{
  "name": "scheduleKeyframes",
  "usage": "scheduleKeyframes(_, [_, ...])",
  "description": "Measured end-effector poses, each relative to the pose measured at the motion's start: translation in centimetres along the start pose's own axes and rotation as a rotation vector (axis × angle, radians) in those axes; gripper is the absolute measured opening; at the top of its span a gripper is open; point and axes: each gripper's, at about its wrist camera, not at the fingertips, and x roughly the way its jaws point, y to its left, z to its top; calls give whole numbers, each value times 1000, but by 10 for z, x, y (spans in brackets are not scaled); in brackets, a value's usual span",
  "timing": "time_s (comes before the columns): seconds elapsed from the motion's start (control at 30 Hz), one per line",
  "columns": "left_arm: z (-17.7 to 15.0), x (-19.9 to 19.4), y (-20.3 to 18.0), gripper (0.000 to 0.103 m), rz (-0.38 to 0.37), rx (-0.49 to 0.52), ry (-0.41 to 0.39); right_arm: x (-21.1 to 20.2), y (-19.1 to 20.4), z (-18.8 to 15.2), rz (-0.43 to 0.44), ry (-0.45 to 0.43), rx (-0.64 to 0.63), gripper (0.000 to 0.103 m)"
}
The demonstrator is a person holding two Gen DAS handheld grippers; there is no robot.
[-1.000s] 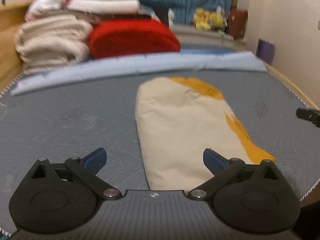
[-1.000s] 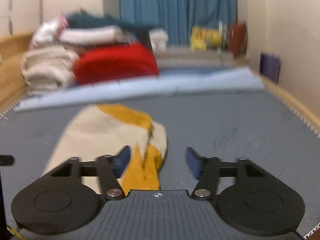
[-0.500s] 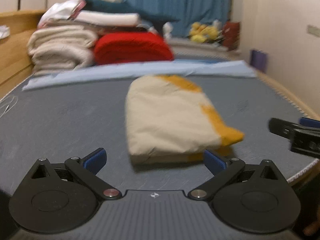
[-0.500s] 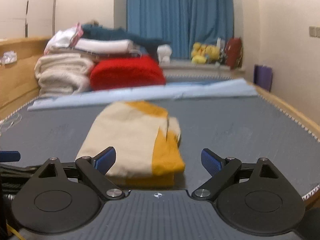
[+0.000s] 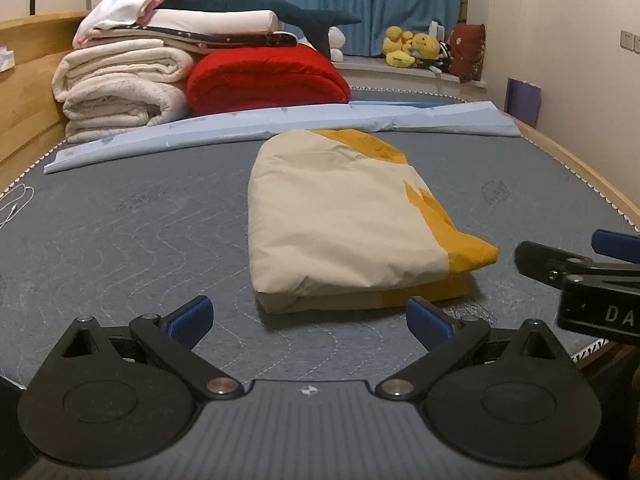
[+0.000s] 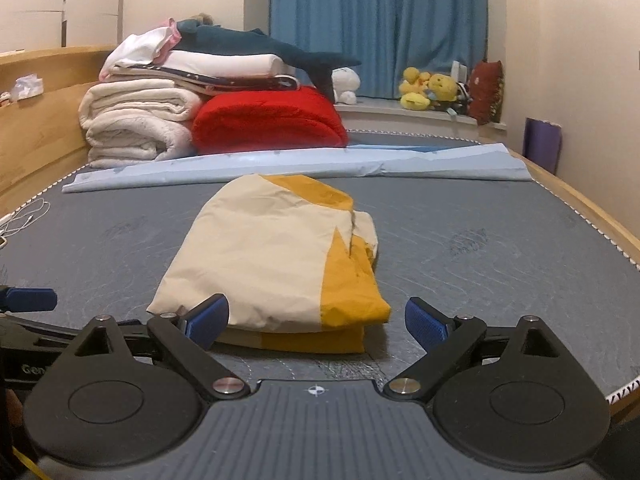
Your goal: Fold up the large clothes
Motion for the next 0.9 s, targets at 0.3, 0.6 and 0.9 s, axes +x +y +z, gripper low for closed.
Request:
scheduleKeyframes(0.3, [1, 12, 7, 103, 1, -37, 34, 10, 5, 1, 8, 23, 10, 96])
scheduleKeyframes(0.6, [4, 18, 7, 102, 3, -55, 51, 14, 7, 0, 13, 32, 7, 96])
scheduleKeyframes(0.9, [4, 20, 6, 102, 2, -57, 59, 15, 3, 0, 11, 39, 4, 96])
